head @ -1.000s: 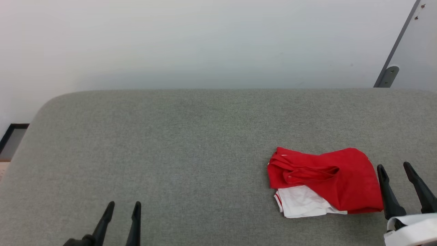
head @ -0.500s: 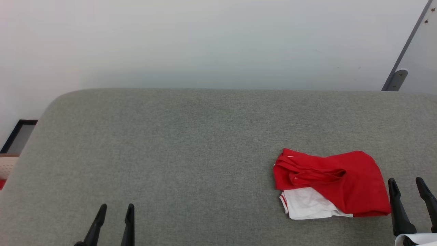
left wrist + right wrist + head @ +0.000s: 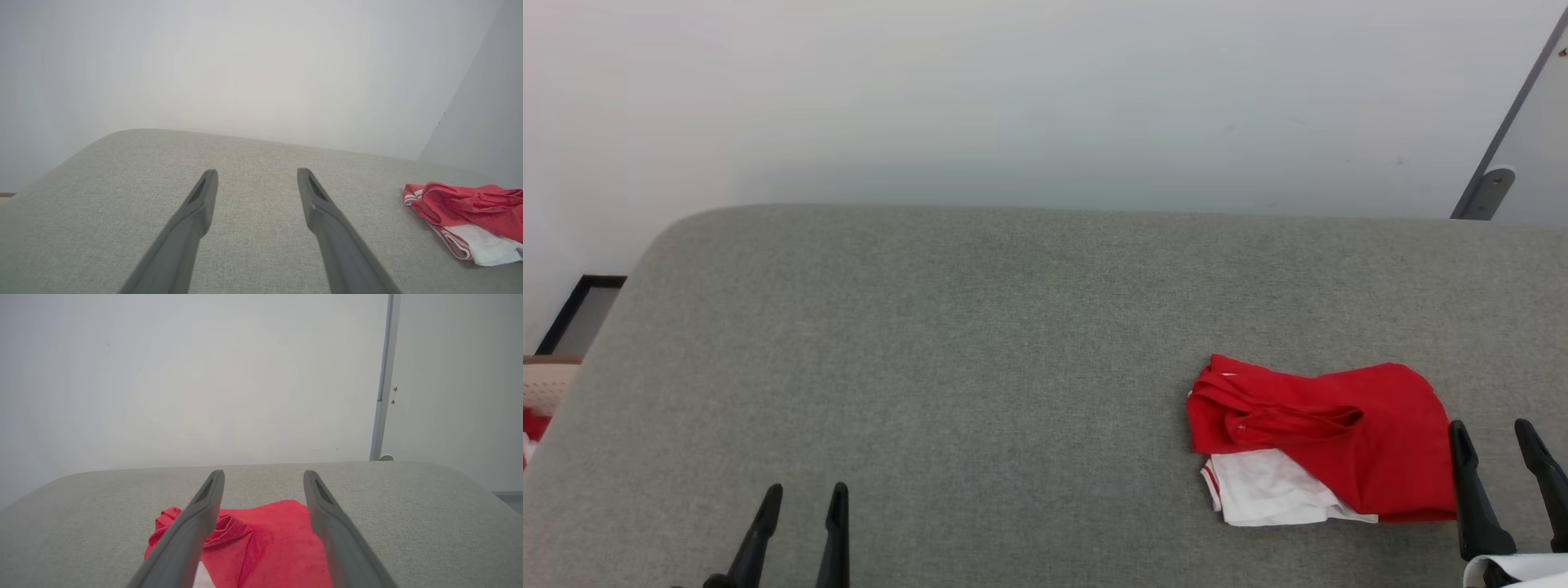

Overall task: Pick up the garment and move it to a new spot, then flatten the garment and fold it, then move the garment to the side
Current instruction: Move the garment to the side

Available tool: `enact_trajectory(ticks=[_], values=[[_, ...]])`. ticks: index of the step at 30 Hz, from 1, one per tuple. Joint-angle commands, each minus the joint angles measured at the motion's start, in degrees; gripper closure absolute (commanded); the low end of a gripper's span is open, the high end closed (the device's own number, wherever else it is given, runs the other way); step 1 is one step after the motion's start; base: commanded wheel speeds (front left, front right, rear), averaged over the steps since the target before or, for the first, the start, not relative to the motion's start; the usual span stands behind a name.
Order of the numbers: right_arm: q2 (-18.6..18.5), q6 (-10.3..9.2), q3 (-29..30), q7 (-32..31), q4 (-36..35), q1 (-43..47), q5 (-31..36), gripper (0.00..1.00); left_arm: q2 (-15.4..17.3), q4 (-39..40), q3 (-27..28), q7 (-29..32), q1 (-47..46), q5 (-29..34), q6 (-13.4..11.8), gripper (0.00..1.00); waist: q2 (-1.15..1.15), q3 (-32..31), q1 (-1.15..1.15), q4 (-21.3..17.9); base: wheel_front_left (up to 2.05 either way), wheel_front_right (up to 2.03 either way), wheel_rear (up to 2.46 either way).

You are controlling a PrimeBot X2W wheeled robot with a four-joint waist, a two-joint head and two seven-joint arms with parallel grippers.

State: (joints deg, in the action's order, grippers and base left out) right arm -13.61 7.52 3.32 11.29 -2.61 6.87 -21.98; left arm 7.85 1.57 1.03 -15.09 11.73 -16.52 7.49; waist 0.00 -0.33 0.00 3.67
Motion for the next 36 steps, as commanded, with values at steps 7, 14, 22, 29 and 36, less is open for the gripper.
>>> enact_trajectory(ticks=[7, 14, 22, 29, 36], values=[[-2.0, -0.08, 0.0, -4.2, 0.3, -3.1, 2.2, 0.00, -0.6, 0.2, 0.1, 0.0, -1.6, 0.5, 0.0, 0.00, 0.00, 1.7, 0.00, 0.6, 0.00, 0.00, 0.00], [-11.3, -0.09, -4.8, -24.4, 6.0, -9.9, -1.3, 0.00, -1.1, -0.5, -2.0, 0.0, -5.2, 0.0, 0.0, 0.00, 0.00, 5.6, 0.00, 1.2, 0.00, 0.00, 0.00], [-22.1, -0.08, -6.9, -50.1, 8.1, -16.1, -12.6, 0.00, -1.1, -1.3, -4.1, 0.0, -9.8, -0.9, 0.0, 0.00, 0.00, 11.6, 0.00, 2.0, 0.00, 0.00, 0.00], [-24.6, -0.08, -10.4, -61.6, 8.8, -23.0, -15.6, 0.00, -0.4, -1.8, -7.1, 0.0, -15.1, -1.8, 0.0, 0.00, 0.00, 17.7, 0.00, 1.9, 0.00, 0.00, 0.00], [-21.6, -0.08, -14.4, -60.7, 12.8, -25.9, -15.0, 0.14, 0.8, -3.5, -9.6, 0.0, -20.2, -2.1, 0.0, 0.00, 0.00, 20.6, 0.00, 2.1, 0.00, 0.00, 0.00]])
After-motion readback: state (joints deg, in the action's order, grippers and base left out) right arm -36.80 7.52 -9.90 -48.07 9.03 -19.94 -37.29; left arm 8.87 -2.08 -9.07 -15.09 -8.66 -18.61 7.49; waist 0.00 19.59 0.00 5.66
